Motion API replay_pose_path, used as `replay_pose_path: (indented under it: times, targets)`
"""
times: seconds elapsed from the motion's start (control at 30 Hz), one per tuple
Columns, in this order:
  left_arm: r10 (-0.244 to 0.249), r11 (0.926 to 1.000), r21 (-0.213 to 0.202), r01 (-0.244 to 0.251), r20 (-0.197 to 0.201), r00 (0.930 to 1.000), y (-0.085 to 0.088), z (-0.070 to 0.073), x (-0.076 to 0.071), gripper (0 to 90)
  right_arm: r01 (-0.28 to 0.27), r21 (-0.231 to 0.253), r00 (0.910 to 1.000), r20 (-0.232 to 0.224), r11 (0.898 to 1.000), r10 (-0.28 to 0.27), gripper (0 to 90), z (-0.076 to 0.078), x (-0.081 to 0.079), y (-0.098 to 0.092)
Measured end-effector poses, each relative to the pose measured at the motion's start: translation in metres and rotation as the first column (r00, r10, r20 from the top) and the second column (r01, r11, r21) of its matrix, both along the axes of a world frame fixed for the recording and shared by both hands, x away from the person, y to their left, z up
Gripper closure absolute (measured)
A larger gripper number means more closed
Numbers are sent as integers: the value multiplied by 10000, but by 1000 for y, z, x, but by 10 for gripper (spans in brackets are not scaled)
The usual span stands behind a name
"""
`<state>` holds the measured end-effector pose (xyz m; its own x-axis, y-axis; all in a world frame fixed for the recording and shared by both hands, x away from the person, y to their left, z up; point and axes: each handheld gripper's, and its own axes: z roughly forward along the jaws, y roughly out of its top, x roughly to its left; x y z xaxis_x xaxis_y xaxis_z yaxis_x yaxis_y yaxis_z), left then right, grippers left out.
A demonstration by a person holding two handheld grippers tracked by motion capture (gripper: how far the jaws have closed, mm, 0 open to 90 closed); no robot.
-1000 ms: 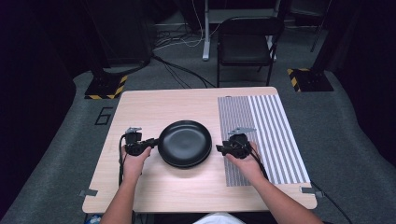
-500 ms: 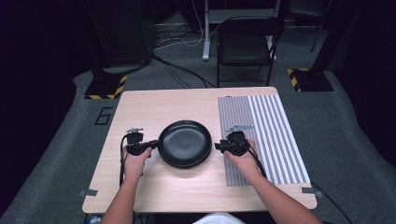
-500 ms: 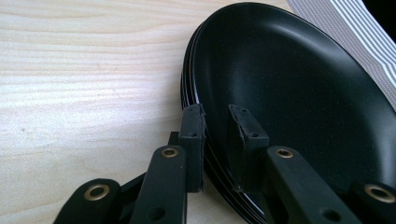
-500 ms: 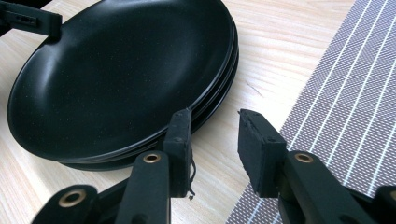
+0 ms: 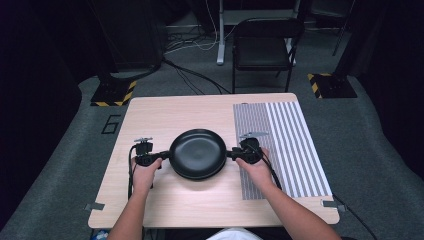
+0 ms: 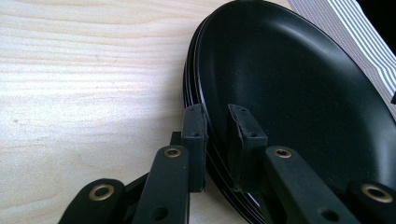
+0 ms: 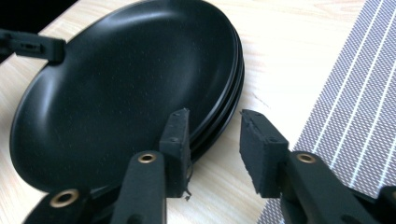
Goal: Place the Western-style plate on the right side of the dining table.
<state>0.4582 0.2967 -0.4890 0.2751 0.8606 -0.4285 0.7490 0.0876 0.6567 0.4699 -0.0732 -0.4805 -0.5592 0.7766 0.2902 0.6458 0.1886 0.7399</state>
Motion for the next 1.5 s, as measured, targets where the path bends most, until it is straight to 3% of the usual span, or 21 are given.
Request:
replay_pose_path:
  times: [0.07,0.3,0.47,0.6,0.8,0.97,1.13,1.33,1.5]
  targets:
    - [6,10000,-10,-6,33,10000,0,0,0,774,19,341,9999,-131,9994,-15,587,0,2,1]
    - [8,10000,17,-8,48,10000,0,0,0,774,197,451,9995,-260,9988,-185,580,-3,7,4]
    - [27,10000,73,-28,80,10000,-1,1,-1,779,414,559,9967,-723,9976,-373,613,-9,10,6]
    - [89,9999,-111,-89,74,9999,1,0,-1,793,499,953,9926,-1153,9942,-388,626,-13,14,5]
    - [-21,10000,-74,22,145,9999,-2,1,-1,804,270,1041,9888,-1485,9942,-113,637,-16,15,10]
    - [-26,10000,22,26,143,9999,-5,2,-2,794,162,636,9912,-1319,9978,-77,635,-15,12,13]
    - [23,10000,-95,-22,111,9999,-6,1,-1,790,308,1079,9849,-1729,9937,-117,653,-16,15,9]
    - [-106,9999,-40,106,135,9999,-14,0,1,767,410,1193,9822,-1869,9920,-181,646,-16,15,8]
    - [-191,9994,-276,187,-133,9997,-22,-7,4,727,714,1325,9809,-1890,9886,-455,650,-13,16,2]
